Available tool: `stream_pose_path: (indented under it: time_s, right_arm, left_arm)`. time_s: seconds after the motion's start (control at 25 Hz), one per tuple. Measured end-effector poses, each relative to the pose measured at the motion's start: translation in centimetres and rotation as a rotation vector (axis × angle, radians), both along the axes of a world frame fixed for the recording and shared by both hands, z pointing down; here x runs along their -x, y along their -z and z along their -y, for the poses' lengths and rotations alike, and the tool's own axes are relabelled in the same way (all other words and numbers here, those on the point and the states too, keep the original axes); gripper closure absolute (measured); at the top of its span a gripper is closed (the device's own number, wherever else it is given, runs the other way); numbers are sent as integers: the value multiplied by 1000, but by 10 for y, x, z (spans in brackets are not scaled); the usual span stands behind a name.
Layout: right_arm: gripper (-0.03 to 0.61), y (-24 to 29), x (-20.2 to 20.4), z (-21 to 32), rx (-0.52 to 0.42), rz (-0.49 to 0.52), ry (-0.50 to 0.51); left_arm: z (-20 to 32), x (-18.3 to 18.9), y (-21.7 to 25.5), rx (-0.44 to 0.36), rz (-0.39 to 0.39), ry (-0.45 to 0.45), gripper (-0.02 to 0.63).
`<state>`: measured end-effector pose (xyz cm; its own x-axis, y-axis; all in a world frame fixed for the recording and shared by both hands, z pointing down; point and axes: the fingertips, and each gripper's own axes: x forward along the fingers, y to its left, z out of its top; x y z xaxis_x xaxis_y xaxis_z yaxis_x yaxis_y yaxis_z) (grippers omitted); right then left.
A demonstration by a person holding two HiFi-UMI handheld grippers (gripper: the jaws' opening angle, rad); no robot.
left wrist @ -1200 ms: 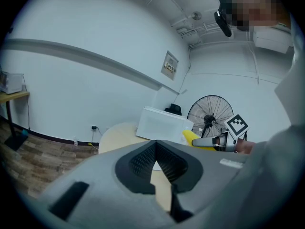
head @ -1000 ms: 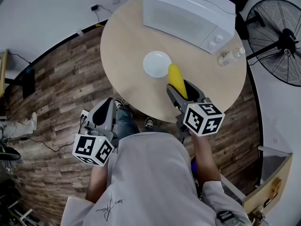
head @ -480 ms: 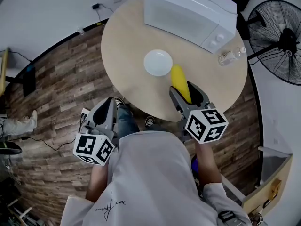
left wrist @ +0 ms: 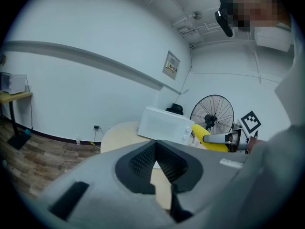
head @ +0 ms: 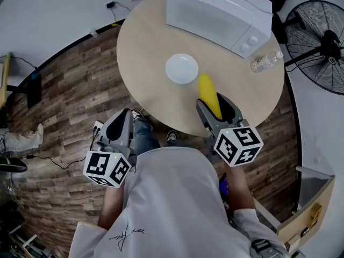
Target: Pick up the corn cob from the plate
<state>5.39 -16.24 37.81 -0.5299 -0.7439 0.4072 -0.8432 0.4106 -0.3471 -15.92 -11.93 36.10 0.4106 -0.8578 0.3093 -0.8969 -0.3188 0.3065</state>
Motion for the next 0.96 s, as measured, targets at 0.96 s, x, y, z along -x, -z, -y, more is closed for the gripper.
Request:
stream_pose_path:
  time_s: [0.96]
  right_arm:
    - [311, 10, 2, 6, -15, 52, 85]
  left_arm:
    - [1, -9, 3, -3, -9, -24, 623]
